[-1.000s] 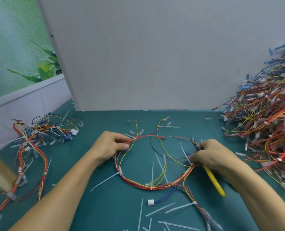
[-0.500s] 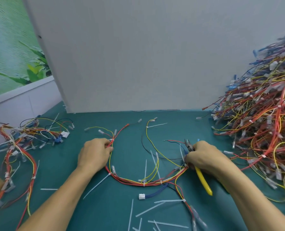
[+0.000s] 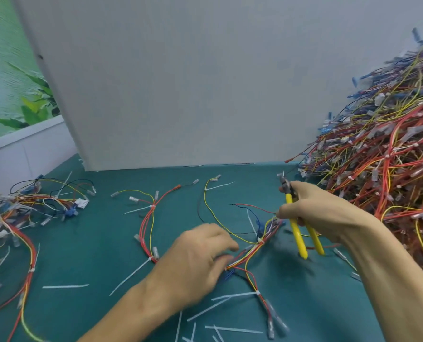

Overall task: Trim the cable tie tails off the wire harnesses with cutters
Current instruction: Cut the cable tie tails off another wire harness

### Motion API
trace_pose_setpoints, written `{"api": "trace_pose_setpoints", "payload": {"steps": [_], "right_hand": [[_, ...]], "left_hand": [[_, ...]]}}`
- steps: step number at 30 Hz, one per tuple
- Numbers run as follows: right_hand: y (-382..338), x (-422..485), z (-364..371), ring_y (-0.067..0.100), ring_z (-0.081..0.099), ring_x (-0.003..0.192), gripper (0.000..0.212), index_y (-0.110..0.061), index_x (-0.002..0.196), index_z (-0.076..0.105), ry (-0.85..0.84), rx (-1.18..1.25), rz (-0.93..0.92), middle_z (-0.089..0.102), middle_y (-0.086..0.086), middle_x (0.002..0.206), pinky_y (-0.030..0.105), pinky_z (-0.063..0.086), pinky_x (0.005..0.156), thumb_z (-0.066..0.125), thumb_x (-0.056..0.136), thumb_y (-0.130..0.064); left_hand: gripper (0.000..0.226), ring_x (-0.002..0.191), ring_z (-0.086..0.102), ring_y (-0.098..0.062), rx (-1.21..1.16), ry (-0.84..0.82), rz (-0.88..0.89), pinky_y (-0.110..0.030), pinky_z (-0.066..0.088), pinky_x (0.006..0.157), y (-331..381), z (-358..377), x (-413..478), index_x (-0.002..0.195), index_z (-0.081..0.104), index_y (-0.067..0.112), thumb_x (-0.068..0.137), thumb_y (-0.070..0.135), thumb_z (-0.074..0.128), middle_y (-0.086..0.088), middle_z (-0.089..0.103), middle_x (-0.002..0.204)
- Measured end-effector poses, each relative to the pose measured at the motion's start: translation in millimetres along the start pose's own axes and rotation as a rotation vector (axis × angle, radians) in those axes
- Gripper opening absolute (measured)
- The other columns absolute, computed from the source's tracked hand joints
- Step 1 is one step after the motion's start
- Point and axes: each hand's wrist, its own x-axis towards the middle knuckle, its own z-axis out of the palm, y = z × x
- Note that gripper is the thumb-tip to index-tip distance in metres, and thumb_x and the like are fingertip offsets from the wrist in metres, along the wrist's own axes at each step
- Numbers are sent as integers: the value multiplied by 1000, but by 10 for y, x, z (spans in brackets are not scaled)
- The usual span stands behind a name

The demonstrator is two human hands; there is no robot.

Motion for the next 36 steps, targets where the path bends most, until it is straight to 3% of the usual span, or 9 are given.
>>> {"api": "trace_pose_setpoints", "payload": {"steps": [6, 8, 11, 14, 17, 22, 28, 33, 36], "right_hand": [[70, 114, 61, 22, 46, 63, 17, 1, 103, 54, 165, 147, 71, 49, 14, 77, 33, 43, 60, 45, 89, 5], [73, 107, 42, 21, 50, 60, 15, -4, 98, 51, 119, 288, 98, 50, 15, 76, 32, 47, 57, 42, 92, 6], [91, 104, 56, 18, 53, 51, 15, -8, 92, 50, 65, 308, 98, 57, 13, 71, 31, 47, 56, 42, 92, 5], [96, 106, 173, 16, 53, 50, 8, -9, 86, 56, 73, 137, -17, 61, 3, 62, 27, 44, 52, 58, 87, -1], [53, 96, 368, 15, 58, 58, 18, -14, 81, 58, 1, 65, -98, 65, 1, 72, 27, 49, 56, 68, 78, 1], [6, 80, 503, 20, 63, 71, 19, -17, 84, 62, -107, -36, -166, 67, 4, 77, 43, 58, 78, 66, 71, -4], [0, 91, 521, 12, 56, 57, 14, -17, 75, 59, -73, -77, -92, 59, -4, 63, 28, 49, 60, 69, 72, -8], [33, 122, 479, 16, 58, 48, 18, -12, 67, 56, -99, 46, 29, 60, 3, 51, 24, 45, 50, 68, 75, 0], [37, 132, 473, 18, 62, 53, 14, -10, 70, 58, -119, 56, 43, 65, 8, 56, 26, 50, 55, 65, 81, -4]], "left_hand": [[17, 92, 58, -6, -124, 54, -164, -9, 40, 86, -6, 286, 174, 102, 70, 12, 88, 8, 62, 1, 68, 100], [9, 89, 57, -11, -75, 88, -206, -19, 43, 85, 23, 364, 269, 94, 68, 13, 88, 18, 65, 1, 65, 94], [26, 77, 50, -18, 40, 149, -234, -31, 43, 71, 128, 452, 415, 75, 50, 20, 84, 36, 68, 5, 50, 80], [41, 73, 49, -21, 18, 242, -380, -34, 40, 66, 173, 500, 553, 74, 36, 22, 79, 47, 68, 6, 48, 76], [28, 80, 56, -27, -16, 252, -474, -37, 41, 67, 124, 551, 615, 78, 39, 21, 83, 35, 63, 1, 60, 81], [18, 72, 55, -28, -157, 227, -538, -37, 41, 62, 44, 555, 541, 79, 39, 22, 83, 21, 57, 2, 56, 71], [23, 76, 59, -24, -243, 262, -603, -31, 40, 66, -9, 523, 485, 95, 37, 22, 85, 12, 53, 1, 65, 69], [40, 96, 51, -26, 92, 236, -564, -36, 43, 80, -5, 559, 410, 107, 45, 19, 75, 8, 66, -1, 46, 106], [35, 90, 55, -28, 248, 230, -334, -38, 43, 76, 12, 595, 397, 92, 63, 15, 61, 7, 75, -5, 56, 101]]}}
